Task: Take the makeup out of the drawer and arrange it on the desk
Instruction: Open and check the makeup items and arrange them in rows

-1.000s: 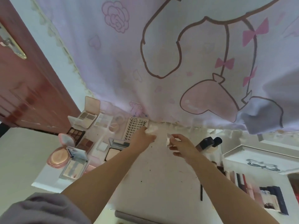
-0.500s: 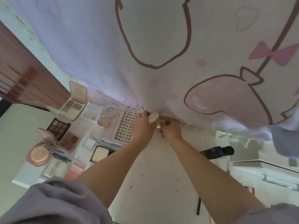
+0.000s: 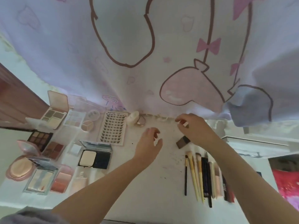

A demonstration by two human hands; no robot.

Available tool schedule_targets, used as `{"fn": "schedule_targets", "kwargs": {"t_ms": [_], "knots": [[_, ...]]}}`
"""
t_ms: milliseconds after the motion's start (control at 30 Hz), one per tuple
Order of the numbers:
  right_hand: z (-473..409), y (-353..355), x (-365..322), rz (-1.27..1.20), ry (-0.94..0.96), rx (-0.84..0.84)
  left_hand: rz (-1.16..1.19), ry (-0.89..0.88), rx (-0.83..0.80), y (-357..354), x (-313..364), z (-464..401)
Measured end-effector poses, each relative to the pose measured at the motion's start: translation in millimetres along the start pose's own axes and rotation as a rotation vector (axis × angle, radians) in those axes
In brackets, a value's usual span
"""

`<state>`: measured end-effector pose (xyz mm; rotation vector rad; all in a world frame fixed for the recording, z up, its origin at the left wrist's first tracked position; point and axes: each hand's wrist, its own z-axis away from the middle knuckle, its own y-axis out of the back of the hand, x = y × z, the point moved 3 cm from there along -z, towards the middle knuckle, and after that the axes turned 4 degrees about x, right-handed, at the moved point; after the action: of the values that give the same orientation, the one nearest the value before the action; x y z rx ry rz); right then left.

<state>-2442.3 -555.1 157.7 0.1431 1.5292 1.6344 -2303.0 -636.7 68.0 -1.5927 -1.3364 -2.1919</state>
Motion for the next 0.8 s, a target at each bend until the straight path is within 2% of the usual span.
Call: {"fn": "schedule_targets", "kwargs": {"t_ms": [67, 133, 200, 267, 400, 567, 633, 733, 800], "knots": [[11, 11, 12, 0.24, 0.021, -0.071, -0.089, -0.041, -0.316, -38, 17, -1], [20, 2, 21, 0.467, 0.013, -0.189, -0.084, -0.038, -0.461, -67, 31, -6], [24, -12, 26, 0.634, 0.057, -0.215, -0.074, -0.039, -0.448, -86, 39, -15], [22, -20, 28, 0.695, 0.085, -0.172, -0.107, -0.029, -0.416, -91, 41, -21], [16, -15, 26, 0.633, 0.133, -0.155, 0.073, 0.005, -0.427, -68, 36, -10], [20, 9, -7, 0.077, 0.184, -0.333, 0.133, -0.05, -0.365, 0, 26, 12], [23, 11, -27, 0.086, 0.22, -0.448, 0.163, -0.056, -0.37, 24, 28, 22], [32, 5, -60, 0.31, 0.307, -0.622, 0.099, -0.102, -0.415, 54, 31, 37], [42, 1, -80, 0.349, 0.34, -0.686, 0.056, -0.142, -0.444, 73, 30, 46]]}}
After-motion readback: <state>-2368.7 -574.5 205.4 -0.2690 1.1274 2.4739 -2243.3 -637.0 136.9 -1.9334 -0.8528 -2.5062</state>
